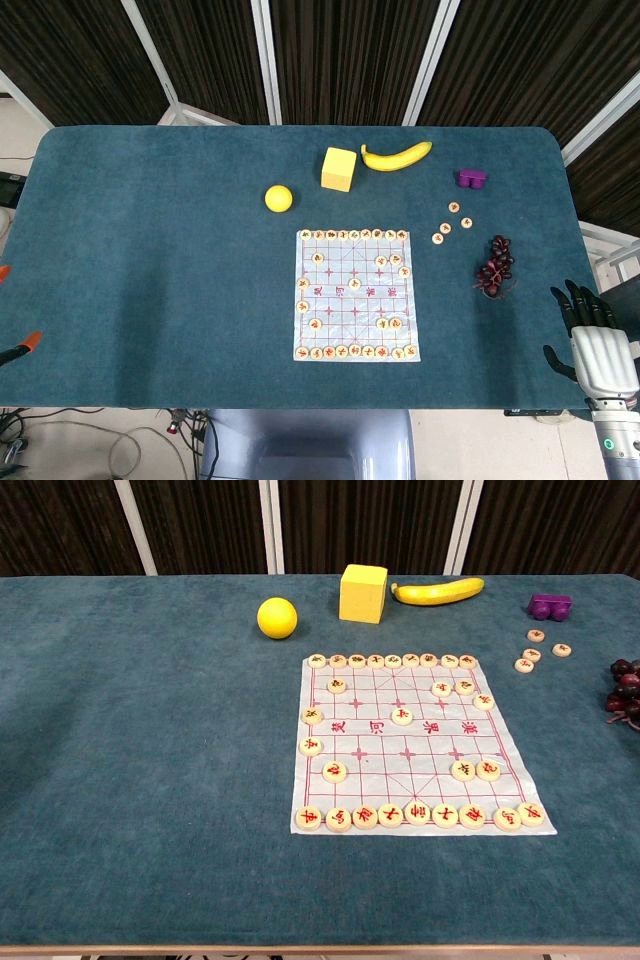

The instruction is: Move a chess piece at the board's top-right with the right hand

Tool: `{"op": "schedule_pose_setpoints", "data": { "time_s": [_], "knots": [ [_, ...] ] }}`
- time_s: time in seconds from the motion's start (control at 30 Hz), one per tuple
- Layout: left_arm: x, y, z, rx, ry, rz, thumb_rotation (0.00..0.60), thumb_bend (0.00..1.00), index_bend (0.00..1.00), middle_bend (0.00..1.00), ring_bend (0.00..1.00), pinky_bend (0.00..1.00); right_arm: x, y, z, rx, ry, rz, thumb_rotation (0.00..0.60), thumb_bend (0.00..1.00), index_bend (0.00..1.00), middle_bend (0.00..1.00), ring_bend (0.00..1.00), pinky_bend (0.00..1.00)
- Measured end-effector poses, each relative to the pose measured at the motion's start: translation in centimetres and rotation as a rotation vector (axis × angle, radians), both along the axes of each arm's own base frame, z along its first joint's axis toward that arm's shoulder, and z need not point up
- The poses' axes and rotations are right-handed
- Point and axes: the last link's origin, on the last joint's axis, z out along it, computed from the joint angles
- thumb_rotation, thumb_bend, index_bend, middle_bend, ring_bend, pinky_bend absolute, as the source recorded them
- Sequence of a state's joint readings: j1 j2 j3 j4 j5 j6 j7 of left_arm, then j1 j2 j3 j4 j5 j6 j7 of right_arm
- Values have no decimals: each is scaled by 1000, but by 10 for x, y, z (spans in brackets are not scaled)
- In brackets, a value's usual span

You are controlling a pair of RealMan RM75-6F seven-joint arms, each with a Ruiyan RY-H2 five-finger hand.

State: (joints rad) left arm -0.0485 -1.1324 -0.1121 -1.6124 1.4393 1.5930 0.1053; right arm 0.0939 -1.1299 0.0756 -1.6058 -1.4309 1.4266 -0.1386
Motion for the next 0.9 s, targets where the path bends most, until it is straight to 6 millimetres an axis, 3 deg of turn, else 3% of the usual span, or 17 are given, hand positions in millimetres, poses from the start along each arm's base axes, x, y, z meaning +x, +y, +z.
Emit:
{"op": "schedule_pose_setpoints", "data": {
  "time_s": [0.9],
  "knots": [
    [8,-6,-1,-2,-10,-30,600,27,133,12,0,63,3,3,-2,-6,-34,-5,600,367,85,1,33,87]
  ]
}}
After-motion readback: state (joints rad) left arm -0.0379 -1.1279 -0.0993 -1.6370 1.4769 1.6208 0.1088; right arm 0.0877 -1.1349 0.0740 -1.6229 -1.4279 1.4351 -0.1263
